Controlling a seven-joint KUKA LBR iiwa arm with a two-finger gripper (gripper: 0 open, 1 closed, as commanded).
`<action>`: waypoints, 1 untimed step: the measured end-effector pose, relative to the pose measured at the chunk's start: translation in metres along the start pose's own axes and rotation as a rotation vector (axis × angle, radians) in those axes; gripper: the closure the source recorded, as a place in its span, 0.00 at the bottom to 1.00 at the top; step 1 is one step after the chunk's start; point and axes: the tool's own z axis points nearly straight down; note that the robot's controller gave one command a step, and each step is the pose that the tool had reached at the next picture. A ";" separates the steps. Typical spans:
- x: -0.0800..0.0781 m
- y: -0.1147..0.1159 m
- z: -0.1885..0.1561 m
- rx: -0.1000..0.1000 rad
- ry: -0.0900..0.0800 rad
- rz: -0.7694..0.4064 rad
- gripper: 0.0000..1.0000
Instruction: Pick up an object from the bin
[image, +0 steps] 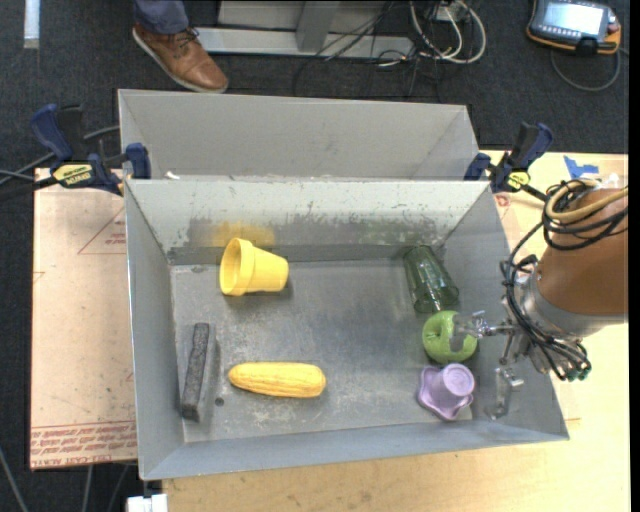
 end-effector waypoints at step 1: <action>0.005 -0.009 0.018 0.002 -0.006 -0.023 0.00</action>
Offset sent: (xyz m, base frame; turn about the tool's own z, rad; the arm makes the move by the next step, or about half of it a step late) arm 0.0079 -0.0151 -0.0860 0.1087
